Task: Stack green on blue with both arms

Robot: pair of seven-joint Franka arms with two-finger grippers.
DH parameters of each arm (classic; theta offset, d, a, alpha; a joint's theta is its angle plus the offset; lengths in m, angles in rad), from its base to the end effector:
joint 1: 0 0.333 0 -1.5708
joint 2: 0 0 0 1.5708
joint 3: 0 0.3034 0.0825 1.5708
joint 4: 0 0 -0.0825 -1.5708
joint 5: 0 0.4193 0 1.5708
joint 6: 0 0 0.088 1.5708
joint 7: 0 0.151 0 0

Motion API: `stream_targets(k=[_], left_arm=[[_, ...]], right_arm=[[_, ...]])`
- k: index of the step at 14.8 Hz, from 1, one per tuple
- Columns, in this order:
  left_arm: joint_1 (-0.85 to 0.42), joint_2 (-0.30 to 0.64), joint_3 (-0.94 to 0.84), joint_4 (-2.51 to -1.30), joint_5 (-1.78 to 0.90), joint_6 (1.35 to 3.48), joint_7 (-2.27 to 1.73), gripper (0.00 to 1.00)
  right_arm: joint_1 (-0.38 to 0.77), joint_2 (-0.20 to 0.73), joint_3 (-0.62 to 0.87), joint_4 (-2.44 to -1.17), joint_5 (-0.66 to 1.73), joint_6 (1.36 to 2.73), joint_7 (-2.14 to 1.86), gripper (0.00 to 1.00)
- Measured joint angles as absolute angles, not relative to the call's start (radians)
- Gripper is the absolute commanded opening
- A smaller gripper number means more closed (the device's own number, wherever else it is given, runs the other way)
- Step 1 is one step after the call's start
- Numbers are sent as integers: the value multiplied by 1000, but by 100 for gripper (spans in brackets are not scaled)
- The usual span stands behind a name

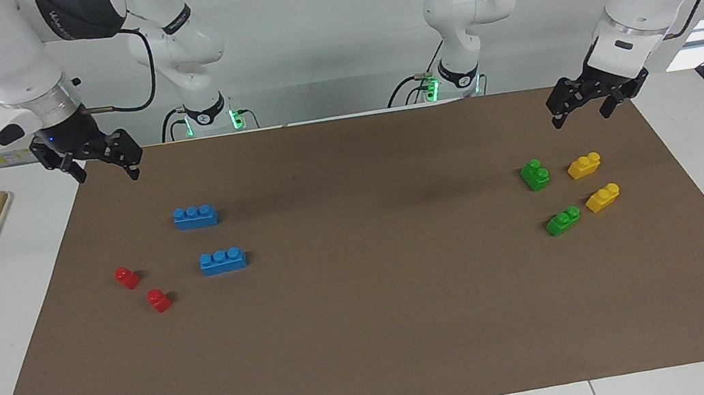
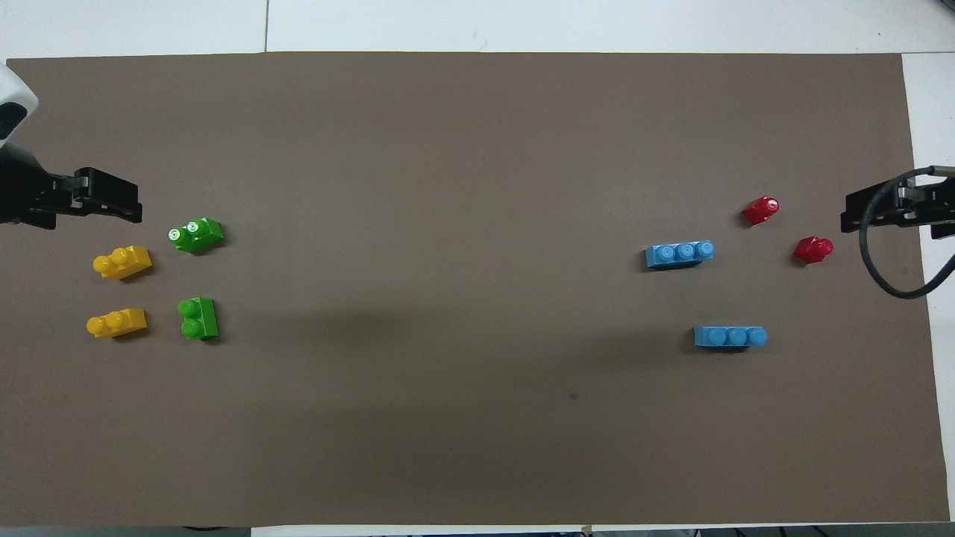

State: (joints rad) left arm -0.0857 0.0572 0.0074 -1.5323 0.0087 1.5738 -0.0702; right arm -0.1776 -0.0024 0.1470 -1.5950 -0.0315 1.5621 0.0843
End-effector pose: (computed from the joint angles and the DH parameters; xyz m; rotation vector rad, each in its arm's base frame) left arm 0.6043 -0.0462 0.5535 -3.1312 0.0128 0.0235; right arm 0.5857 -0.0226 0.5564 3.1035 -0.1782 -0.0461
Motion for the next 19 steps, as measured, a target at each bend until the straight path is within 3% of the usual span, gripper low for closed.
stream_targets(k=[8,15,19], left_arm=[[-85,26,19,-1617,11,1610,-63,100],[-15,-59,31,-1877,15,1845,33,100],[3,-65,32,-1928,20,1874,60,100]], right_arm=[[-178,-2,147,-1598,-32,1563,84,100],[-189,-2,144,-1599,-32,1572,87,100],[-192,3,143,-1610,-31,1596,265,100]])
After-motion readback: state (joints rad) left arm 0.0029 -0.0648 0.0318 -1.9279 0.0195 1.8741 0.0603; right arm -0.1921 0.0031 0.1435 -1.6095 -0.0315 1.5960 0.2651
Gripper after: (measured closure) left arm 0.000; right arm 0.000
